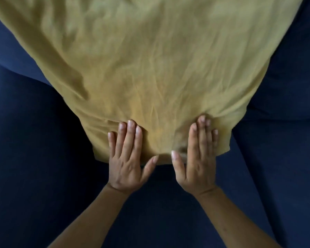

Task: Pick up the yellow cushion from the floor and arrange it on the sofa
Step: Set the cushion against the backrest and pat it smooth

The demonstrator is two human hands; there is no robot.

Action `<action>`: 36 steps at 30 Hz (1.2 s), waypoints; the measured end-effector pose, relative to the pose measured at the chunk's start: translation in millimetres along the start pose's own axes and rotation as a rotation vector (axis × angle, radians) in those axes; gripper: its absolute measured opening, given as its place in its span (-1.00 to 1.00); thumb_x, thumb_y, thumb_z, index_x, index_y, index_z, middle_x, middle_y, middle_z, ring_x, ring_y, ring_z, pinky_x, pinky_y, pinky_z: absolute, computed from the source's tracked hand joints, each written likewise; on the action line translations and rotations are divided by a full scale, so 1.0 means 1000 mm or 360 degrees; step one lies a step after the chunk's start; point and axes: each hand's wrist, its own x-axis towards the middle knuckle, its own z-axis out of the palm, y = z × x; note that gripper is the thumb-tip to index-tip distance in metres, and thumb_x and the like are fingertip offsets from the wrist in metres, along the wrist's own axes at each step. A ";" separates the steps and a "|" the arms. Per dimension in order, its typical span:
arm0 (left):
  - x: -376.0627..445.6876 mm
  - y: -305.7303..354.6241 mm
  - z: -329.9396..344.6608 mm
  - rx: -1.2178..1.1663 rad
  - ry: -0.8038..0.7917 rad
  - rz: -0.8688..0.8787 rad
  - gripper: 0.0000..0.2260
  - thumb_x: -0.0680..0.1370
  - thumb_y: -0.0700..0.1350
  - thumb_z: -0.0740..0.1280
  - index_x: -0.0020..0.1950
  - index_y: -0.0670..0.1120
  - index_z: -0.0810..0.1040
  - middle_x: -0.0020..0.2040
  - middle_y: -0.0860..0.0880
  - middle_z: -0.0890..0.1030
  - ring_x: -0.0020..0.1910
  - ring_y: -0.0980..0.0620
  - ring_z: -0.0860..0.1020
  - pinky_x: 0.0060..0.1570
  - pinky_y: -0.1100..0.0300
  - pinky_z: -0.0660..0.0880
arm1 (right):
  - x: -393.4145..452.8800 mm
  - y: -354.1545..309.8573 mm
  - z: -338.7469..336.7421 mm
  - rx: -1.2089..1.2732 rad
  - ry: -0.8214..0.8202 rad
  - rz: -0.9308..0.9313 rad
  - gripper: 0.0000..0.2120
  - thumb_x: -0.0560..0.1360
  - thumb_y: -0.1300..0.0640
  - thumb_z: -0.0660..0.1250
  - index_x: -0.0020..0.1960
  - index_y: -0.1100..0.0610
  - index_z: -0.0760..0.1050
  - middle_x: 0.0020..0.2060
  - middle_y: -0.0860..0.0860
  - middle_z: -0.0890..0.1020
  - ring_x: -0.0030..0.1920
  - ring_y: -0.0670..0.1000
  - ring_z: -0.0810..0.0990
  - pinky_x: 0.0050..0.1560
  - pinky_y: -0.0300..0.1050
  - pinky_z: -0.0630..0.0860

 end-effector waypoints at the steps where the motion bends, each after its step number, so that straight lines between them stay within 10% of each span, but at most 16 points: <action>1: 0.005 -0.009 0.015 0.0023 0.0060 0.0031 -0.29 0.61 0.21 0.10 0.61 -0.09 -0.12 0.63 0.00 -0.15 0.61 -0.03 -0.12 0.55 -0.09 -0.14 | 0.005 0.009 0.015 -0.0030 0.0056 -0.0049 -0.32 0.63 -0.07 0.07 0.61 0.20 -0.10 0.62 0.08 -0.08 0.62 0.12 -0.02 0.59 0.21 -0.01; 6: 0.057 -0.046 0.065 0.0091 0.0280 0.0115 -0.35 0.62 0.18 0.06 0.61 -0.02 -0.13 0.61 0.09 -0.19 0.60 0.05 -0.12 0.56 -0.06 -0.09 | 0.062 0.050 0.064 -0.0141 0.0273 -0.0140 -0.37 0.60 -0.03 0.09 0.53 0.34 0.13 0.51 0.29 0.25 0.58 0.15 0.10 0.56 0.22 0.06; 21: 0.089 -0.071 0.096 0.0223 0.0012 0.0275 -0.38 0.58 0.14 0.10 0.55 -0.16 0.14 0.52 -0.20 0.25 0.55 -0.11 0.08 0.55 0.06 -0.14 | 0.083 0.089 0.094 -0.0441 -0.0030 -0.0282 -0.38 0.64 -0.11 -0.01 0.53 0.31 0.13 0.51 0.32 0.27 0.54 0.21 0.13 0.59 0.03 -0.08; 31: 0.085 -0.042 -0.027 -0.0009 0.0128 0.0476 -0.33 0.61 0.09 0.17 0.61 -0.13 -0.04 0.63 -0.03 -0.06 0.61 -0.04 0.00 0.57 -0.05 0.00 | 0.104 0.040 -0.015 -0.0170 0.0233 -0.0352 -0.37 0.66 -0.06 0.00 0.58 0.29 0.00 0.57 0.13 0.07 0.61 0.10 -0.05 0.59 0.16 -0.03; 36: 0.147 -0.060 -0.036 0.0428 -0.0257 0.0317 -0.30 0.61 0.28 0.00 0.60 -0.14 -0.03 0.61 -0.07 0.01 0.60 0.06 -0.13 0.58 0.04 -0.12 | 0.176 0.053 -0.013 -0.0533 -0.0043 -0.0334 -0.38 0.67 -0.12 -0.05 0.58 0.26 0.05 0.58 0.23 0.15 0.60 0.16 0.07 0.60 0.14 0.00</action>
